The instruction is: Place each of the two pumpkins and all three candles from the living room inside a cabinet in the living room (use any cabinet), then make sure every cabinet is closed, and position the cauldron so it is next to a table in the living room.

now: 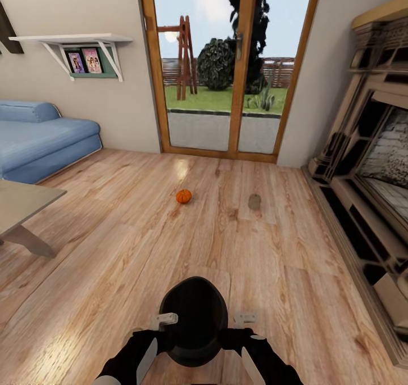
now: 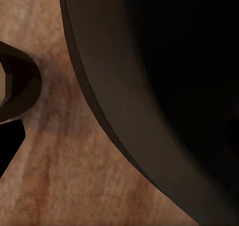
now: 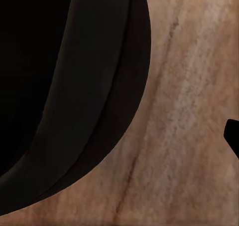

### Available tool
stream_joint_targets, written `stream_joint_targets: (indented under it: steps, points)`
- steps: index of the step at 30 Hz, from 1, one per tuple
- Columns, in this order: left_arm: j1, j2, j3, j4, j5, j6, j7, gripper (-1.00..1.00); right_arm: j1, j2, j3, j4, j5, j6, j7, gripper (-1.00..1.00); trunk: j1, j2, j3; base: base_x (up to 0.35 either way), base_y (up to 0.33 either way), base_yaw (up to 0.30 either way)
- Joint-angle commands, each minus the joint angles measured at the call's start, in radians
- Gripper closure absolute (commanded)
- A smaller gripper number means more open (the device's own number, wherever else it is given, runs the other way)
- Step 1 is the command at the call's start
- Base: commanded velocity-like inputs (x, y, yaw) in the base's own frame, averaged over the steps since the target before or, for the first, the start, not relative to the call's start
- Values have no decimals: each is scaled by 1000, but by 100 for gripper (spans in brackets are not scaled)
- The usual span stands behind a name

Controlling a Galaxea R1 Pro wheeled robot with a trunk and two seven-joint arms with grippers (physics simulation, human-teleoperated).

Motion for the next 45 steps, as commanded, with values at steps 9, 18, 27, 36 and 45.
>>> stream_joint_targets:
  steps: [9, 18, 27, 36, 45]
  points:
    - [0, 0, 0, 1, -3, 1, 1, -100, 0, 0, 0, 0, 0, 0, 0, -100, 1, -1, -12, 0, 0, 0]
    - [0, -1, 0, 1, -3, 1, 1, -100, 0, 0, 0, 0, 0, 0, -1, -100, 1, -1, -12, 0, 0, 0]
    - [0, -1, 0, 1, -3, 1, 1, -100, 0, 0, -1, 0, 0, 0, -2, -100, 1, -1, -12, 108, 21, 0]
    - [0, -1, 0, 1, -3, 1, 1, -100, 0, 0, -1, 0, 0, 0, -2, -100, 3, -2, -27, 3, 0, 0]
    - [0, -1, -1, 1, -3, 1, 1, -100, 0, 0, -1, 1, 0, 0, -3, -100, 3, -2, -27, 0, 0, 0]
